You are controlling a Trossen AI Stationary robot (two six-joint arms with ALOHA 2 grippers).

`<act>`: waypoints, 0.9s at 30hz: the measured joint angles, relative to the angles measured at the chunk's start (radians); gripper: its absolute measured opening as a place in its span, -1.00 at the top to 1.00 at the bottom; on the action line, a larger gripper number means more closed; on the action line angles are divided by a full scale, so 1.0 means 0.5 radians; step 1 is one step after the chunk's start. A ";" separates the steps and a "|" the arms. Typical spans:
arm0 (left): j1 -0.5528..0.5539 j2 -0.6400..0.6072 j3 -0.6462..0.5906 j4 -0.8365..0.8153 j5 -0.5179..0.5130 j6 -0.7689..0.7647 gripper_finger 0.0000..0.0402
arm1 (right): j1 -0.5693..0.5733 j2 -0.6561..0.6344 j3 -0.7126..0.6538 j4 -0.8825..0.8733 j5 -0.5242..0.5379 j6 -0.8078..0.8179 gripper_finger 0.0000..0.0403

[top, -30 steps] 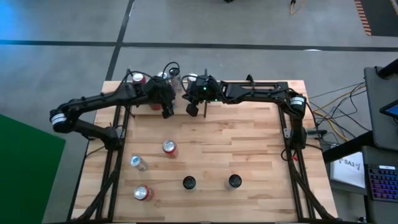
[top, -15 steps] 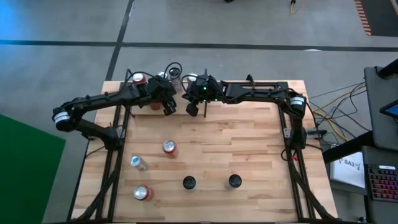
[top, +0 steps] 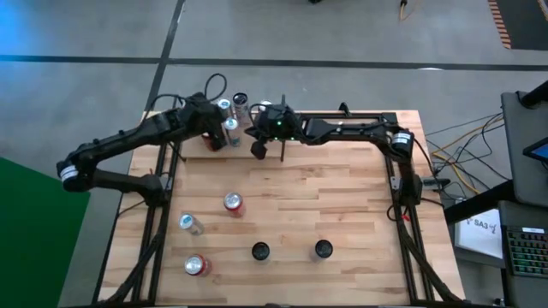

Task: Place canned beverage on shelf
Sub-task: Put the right blue soda can on the shelf aligned with the other blue soda can

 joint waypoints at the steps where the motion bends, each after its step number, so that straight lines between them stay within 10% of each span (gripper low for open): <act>1: 0.031 -0.001 -0.012 0.003 0.038 0.006 1.00 | 0.000 0.016 0.000 0.034 0.000 0.000 0.95; 27: 0.180 0.194 -0.088 0.129 0.327 -0.017 1.00 | -0.005 0.219 0.000 0.410 0.017 -0.014 0.95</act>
